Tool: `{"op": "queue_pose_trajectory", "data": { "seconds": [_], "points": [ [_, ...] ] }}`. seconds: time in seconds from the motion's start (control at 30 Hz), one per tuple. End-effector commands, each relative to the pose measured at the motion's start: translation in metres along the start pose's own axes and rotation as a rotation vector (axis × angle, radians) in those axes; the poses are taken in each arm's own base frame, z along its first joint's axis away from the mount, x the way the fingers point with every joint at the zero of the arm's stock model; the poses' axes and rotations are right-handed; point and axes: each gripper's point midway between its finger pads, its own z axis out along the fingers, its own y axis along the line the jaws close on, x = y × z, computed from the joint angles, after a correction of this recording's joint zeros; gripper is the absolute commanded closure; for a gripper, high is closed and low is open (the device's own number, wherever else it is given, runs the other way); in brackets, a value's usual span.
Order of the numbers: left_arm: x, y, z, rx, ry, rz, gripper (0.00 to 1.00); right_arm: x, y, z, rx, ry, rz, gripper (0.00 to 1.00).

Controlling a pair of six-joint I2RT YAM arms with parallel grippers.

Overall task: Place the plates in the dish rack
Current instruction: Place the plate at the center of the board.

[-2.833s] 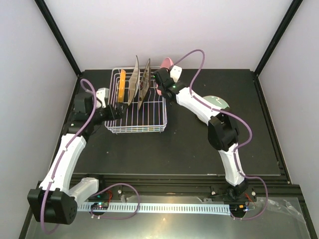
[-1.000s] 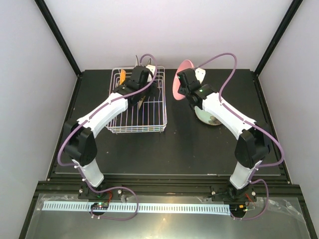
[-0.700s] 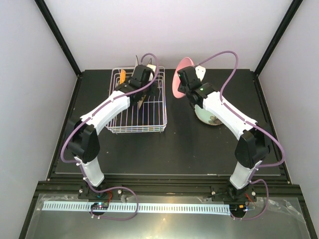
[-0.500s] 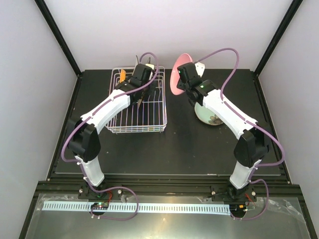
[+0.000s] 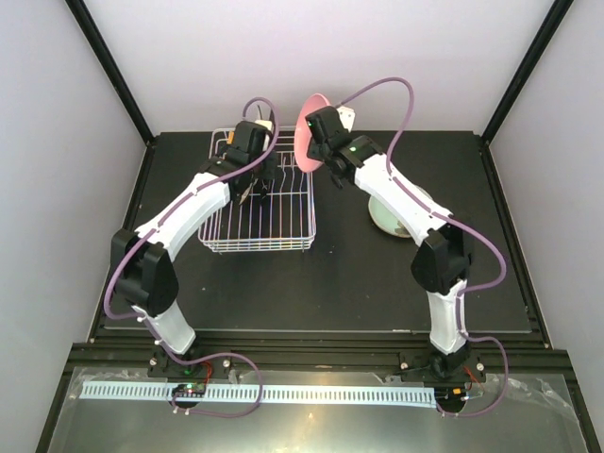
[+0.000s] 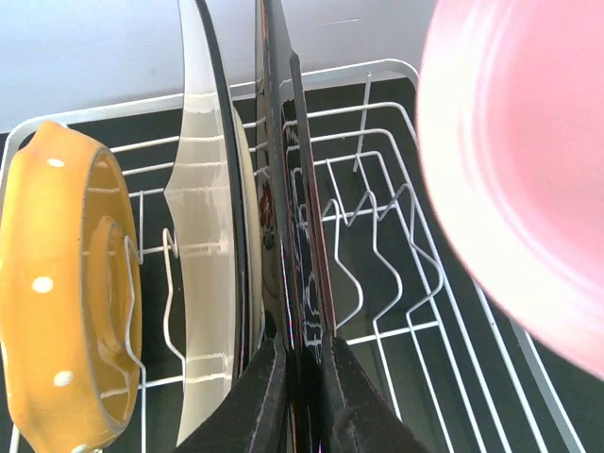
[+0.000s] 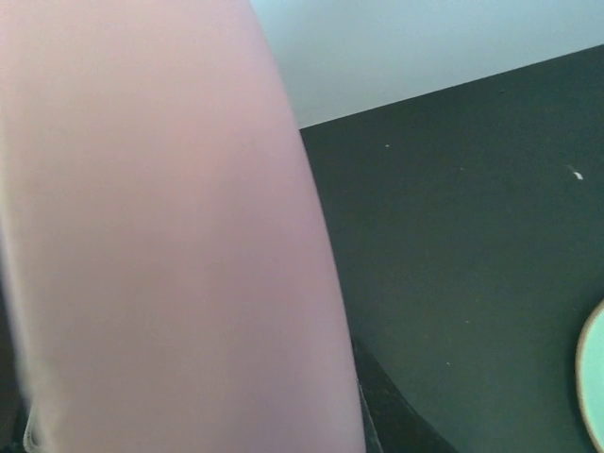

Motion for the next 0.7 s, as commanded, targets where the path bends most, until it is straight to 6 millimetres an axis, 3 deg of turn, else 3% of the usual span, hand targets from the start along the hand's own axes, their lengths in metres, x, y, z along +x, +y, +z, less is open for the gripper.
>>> {"op": "queue_pose_trajectory", "data": {
  "seconds": [0.0, 0.37, 0.67],
  "points": [
    [0.025, 0.026, -0.002, -0.046, 0.09, 0.044, 0.92, -0.006, 0.016, -0.001, 0.021, -0.026, -0.057, 0.99],
    [0.029, 0.034, 0.004, -0.026, 0.104, 0.026, 0.93, 0.012, 0.045, 0.02, 0.117, -0.05, -0.204, 0.99],
    [0.03, 0.037, 0.003, -0.018, 0.106, 0.009, 0.93, 0.031, 0.046, 0.024, 0.186, -0.059, -0.266, 0.99]
  ]
}}
